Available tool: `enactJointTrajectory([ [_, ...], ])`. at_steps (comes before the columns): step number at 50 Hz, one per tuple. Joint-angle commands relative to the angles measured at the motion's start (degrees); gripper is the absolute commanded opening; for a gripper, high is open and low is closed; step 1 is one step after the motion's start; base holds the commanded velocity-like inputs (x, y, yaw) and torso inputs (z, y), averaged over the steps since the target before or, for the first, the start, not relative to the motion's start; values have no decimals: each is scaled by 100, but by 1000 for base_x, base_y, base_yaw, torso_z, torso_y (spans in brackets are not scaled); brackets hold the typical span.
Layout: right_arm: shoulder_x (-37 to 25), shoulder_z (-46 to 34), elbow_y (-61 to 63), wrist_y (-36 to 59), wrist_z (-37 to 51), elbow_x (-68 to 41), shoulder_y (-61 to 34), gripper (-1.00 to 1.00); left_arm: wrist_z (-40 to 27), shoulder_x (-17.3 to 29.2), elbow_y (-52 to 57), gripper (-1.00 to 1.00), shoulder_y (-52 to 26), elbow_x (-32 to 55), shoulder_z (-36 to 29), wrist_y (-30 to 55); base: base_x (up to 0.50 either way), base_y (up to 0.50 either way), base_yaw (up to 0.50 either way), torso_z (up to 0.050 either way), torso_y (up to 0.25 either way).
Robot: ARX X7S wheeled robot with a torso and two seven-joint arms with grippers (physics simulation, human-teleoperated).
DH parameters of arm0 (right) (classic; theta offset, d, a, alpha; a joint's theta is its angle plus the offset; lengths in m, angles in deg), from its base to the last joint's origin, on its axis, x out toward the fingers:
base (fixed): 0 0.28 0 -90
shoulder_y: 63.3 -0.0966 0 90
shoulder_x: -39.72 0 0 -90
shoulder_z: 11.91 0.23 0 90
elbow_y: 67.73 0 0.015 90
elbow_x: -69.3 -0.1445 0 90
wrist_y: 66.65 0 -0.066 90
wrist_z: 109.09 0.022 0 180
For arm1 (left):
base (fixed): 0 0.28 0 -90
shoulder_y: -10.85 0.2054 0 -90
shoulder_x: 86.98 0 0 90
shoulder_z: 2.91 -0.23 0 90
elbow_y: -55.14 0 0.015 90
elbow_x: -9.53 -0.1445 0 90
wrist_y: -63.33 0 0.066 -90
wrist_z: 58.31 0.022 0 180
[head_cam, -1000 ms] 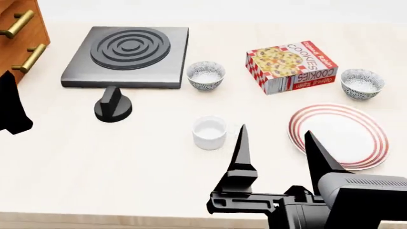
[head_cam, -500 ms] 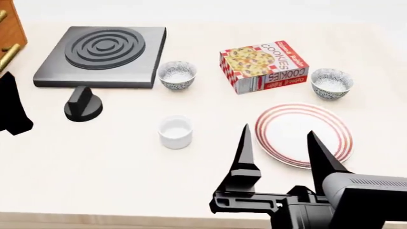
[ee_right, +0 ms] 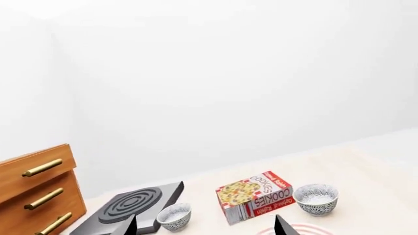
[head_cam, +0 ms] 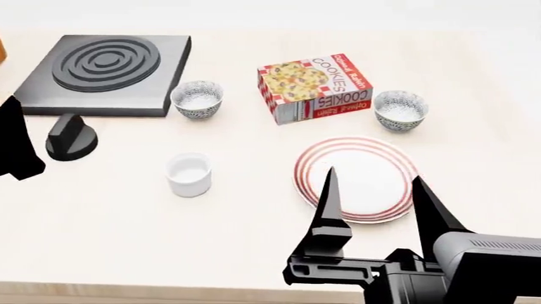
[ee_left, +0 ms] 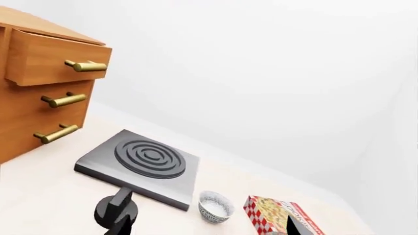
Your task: Pick the akita bowl next to the plate and place it on the plate.
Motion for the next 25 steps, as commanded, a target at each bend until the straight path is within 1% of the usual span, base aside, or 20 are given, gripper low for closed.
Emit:
enactJointTrajectory([
  [1, -50, -19, -48, -100, 21, -12, 25, 100, -77, 39, 5, 100, -5, 110, -7, 3, 0, -230, 0, 0, 0],
  [25, -149, -96, 25, -73, 173, -130, 17, 100, -193, 122, -24, 100, 32, 248, -58, -97, 0, -228, 0, 0, 0],
])
